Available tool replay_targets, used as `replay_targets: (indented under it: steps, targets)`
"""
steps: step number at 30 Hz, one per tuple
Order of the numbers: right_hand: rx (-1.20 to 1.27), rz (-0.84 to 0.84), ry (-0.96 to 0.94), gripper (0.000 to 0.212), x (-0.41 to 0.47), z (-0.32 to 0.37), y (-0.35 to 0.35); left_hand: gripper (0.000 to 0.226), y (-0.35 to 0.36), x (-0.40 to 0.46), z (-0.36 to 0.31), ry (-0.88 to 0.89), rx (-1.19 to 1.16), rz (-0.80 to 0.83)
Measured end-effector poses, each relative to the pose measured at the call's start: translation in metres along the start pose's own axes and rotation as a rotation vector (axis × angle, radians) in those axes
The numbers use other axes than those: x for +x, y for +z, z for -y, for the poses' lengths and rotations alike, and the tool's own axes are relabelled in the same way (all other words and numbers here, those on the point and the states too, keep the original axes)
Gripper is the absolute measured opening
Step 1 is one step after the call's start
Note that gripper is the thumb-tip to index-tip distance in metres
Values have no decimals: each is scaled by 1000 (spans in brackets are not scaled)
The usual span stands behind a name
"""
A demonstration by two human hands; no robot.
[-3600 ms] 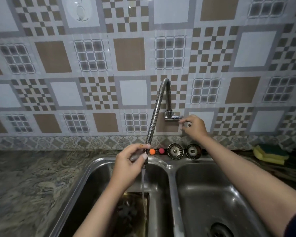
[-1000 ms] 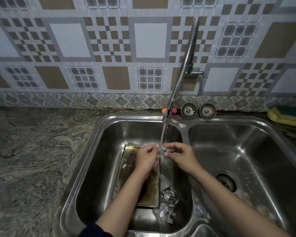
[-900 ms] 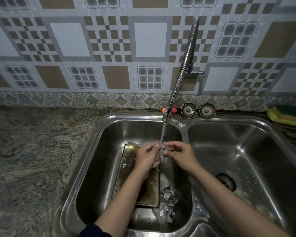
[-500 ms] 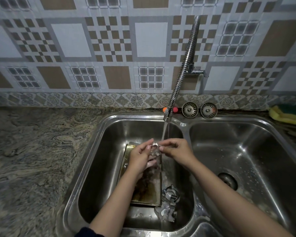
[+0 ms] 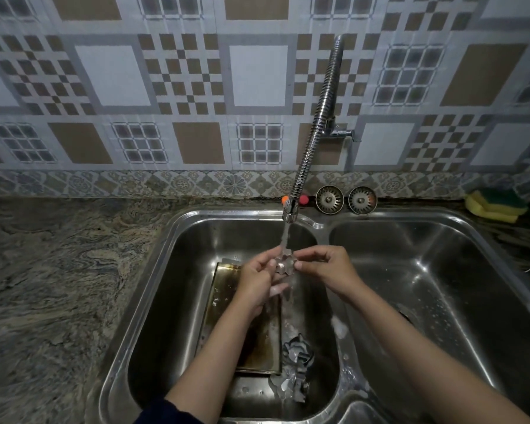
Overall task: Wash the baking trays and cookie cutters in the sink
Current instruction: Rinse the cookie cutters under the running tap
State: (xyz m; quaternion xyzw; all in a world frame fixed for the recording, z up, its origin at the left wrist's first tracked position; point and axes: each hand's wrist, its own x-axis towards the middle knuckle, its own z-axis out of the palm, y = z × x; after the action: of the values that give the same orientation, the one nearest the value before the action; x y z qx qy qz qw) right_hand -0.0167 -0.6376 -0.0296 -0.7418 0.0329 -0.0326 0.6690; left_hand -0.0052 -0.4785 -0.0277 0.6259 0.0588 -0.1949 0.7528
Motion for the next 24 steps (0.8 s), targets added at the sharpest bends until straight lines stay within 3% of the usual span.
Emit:
replay_targets:
  steps: [10, 18, 21, 24]
  targets:
    - [5, 38, 47, 21, 6, 5, 31, 28, -32, 0, -4, 56, -44, -59]
    - [186, -39, 127, 17, -1, 27, 16, 23, -30, 1, 2, 54, -80, -58]
    - [327, -86, 132, 17, -15, 41, -9, 20, -25, 0, 15, 71, 68, -55]
    - [276, -133, 101, 18, -34, 42, -40, 17, -22, -1, 38, 78, 330, -1]
